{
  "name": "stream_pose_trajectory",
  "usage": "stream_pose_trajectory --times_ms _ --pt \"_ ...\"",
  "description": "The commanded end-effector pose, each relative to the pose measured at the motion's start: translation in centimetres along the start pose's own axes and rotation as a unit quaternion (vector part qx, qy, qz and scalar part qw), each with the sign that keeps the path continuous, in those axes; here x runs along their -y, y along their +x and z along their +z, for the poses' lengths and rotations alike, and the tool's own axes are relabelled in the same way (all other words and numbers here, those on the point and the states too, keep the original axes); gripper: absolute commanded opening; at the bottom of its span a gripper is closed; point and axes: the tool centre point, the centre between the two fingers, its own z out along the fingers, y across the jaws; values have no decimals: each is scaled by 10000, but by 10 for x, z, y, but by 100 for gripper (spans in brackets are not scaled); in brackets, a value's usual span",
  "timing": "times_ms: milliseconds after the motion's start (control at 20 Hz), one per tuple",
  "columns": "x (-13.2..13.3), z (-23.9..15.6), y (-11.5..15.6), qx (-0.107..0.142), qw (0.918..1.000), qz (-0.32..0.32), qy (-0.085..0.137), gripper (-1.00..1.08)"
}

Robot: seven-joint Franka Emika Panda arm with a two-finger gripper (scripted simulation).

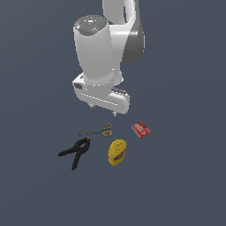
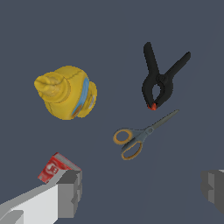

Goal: Pick up a designated object from a clutter of objects.

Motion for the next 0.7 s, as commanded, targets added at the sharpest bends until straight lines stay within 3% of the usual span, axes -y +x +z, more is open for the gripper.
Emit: stream_pose_trajectory --times_ms 0,350,650 --pt "-3 14 1 10 9992 396 26 100" --pt "-13 53 3 31 9886 1507 71 100" --pt "-24 86 2 36 9694 2455 81 100"
